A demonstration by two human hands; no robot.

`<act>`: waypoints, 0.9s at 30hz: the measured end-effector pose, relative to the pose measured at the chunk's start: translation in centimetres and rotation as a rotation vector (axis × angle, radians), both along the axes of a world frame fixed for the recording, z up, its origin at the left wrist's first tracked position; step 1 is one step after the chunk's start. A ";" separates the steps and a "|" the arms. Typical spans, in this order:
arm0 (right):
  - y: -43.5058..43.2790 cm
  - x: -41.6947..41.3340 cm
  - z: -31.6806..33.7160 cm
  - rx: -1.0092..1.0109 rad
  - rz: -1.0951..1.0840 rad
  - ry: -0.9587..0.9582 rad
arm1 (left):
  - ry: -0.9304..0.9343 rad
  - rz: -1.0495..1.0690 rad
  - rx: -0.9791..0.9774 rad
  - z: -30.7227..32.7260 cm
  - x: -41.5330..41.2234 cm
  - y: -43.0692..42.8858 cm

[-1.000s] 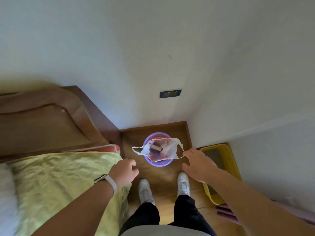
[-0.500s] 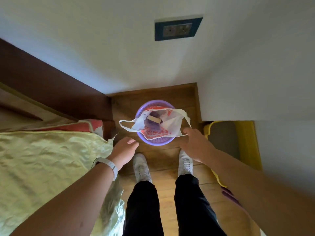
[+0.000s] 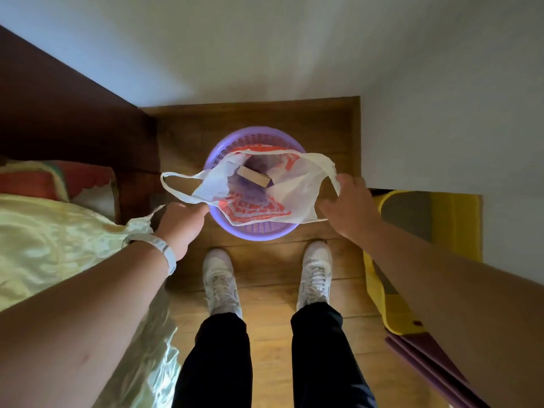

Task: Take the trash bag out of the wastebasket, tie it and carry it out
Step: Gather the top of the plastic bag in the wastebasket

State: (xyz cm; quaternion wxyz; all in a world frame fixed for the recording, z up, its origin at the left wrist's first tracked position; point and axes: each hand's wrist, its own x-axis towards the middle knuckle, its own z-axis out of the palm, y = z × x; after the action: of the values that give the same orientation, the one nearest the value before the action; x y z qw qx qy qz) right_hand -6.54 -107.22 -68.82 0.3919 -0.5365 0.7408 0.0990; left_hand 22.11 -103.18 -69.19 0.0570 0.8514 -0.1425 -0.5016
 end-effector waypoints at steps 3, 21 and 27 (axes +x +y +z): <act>-0.6 -0.2 -1.9 -0.103 0.028 0.038 | 0.006 0.157 0.037 -2.5 1.0 -0.8; -0.9 2.4 -0.9 0.034 -0.199 -0.170 | -0.021 0.032 -0.376 1.0 -1.2 -3.3; -1.1 2.9 3.6 -0.037 -0.296 -0.270 | 0.090 -0.076 -0.399 5.9 -2.1 -4.1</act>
State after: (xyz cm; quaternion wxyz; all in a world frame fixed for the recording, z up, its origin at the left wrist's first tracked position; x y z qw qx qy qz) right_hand -3.59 -108.31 -65.22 0.4878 -0.4375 0.7540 -0.0460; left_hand 20.06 -107.23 -63.25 0.2118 0.7941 -0.2683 -0.5026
